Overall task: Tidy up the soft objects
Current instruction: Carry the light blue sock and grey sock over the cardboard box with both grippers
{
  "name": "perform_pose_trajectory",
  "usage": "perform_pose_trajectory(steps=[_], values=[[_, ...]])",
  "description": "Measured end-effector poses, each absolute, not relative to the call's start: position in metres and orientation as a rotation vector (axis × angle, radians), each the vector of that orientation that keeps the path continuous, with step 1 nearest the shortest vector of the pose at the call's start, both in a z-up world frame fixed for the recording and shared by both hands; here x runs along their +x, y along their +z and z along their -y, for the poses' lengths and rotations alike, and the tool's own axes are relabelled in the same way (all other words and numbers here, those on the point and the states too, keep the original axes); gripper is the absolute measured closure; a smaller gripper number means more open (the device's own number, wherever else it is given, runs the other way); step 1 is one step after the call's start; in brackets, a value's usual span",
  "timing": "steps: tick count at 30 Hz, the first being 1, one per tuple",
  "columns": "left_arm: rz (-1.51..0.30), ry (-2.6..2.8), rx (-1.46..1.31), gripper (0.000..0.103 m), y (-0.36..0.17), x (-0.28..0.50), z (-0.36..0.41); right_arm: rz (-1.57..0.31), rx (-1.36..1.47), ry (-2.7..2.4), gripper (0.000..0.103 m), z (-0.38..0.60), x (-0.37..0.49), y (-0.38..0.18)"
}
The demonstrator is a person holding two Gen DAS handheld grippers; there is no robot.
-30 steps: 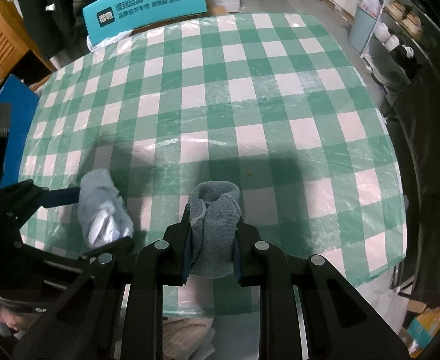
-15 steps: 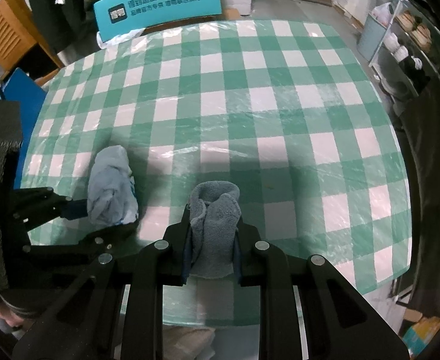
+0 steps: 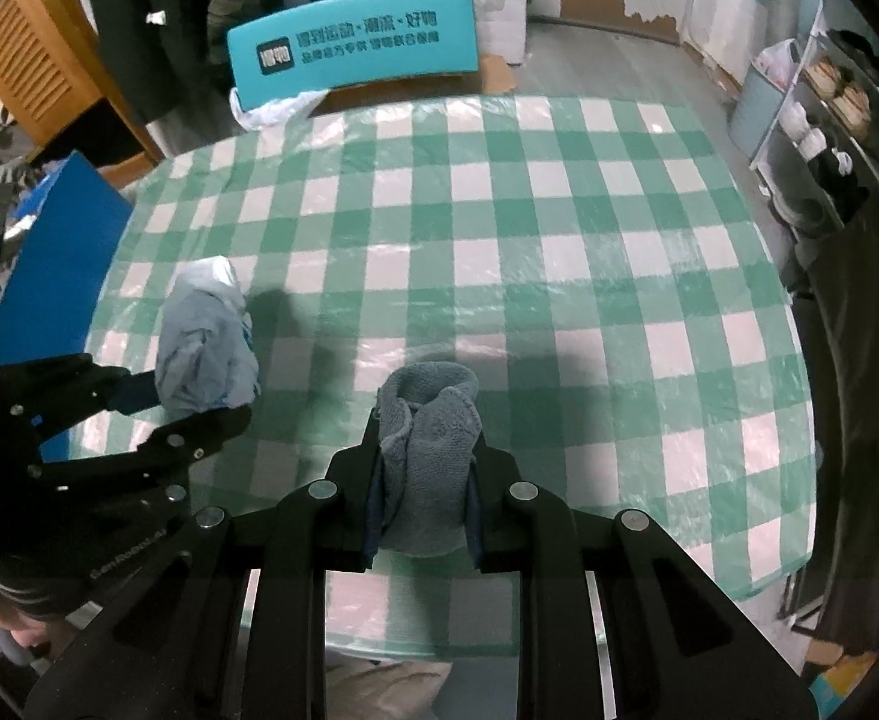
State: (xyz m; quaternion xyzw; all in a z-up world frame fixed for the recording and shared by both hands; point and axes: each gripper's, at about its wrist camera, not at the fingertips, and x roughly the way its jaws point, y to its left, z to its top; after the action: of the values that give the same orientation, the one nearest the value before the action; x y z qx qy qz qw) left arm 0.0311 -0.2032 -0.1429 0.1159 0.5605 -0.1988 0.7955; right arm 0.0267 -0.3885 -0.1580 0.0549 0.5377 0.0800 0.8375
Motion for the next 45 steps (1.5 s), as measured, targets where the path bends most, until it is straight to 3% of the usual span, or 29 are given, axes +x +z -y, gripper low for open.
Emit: perform_pose_trajectory(steps=[45], values=[[-1.013, -0.272, 0.229, 0.070, -0.050, 0.000, 0.094, -0.977, 0.036, 0.407, 0.084, 0.278, 0.024, -0.069]])
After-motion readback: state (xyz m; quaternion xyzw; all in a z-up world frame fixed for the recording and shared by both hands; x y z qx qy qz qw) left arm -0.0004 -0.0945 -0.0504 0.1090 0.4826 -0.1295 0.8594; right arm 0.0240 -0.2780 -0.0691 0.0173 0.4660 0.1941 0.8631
